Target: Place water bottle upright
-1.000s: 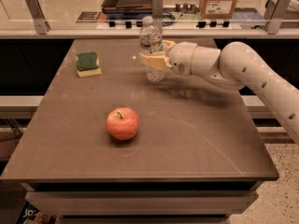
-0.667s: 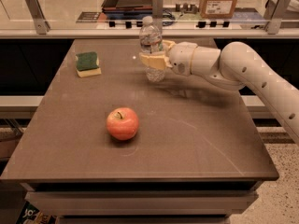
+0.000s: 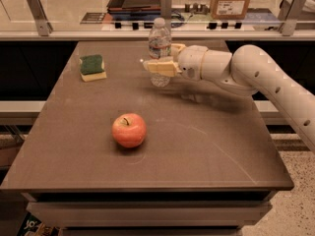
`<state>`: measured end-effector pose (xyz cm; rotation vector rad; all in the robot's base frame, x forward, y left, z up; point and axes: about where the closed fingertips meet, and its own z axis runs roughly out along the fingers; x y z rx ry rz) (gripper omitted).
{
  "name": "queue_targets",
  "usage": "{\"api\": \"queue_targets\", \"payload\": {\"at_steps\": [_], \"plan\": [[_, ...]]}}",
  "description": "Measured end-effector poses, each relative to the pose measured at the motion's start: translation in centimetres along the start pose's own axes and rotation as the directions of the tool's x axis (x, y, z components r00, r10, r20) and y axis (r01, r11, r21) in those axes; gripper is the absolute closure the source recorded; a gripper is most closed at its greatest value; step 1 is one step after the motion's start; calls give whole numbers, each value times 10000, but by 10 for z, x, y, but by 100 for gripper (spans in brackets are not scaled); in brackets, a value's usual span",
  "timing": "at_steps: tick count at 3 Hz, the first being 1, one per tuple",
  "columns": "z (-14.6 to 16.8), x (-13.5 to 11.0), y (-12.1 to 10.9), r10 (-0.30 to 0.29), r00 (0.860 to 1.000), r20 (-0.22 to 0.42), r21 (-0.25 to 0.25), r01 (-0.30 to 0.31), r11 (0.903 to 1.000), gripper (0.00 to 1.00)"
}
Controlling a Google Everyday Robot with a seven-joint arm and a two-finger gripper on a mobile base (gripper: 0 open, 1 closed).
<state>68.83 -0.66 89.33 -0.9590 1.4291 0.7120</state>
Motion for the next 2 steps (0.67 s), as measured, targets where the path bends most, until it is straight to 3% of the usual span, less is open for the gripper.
{"api": "queue_targets", "payload": {"at_steps": [1, 2], "plan": [[2, -1, 2, -2, 10000, 8, -45, 2, 10000, 0], [2, -1, 2, -2, 10000, 8, -45, 2, 10000, 0]]}}
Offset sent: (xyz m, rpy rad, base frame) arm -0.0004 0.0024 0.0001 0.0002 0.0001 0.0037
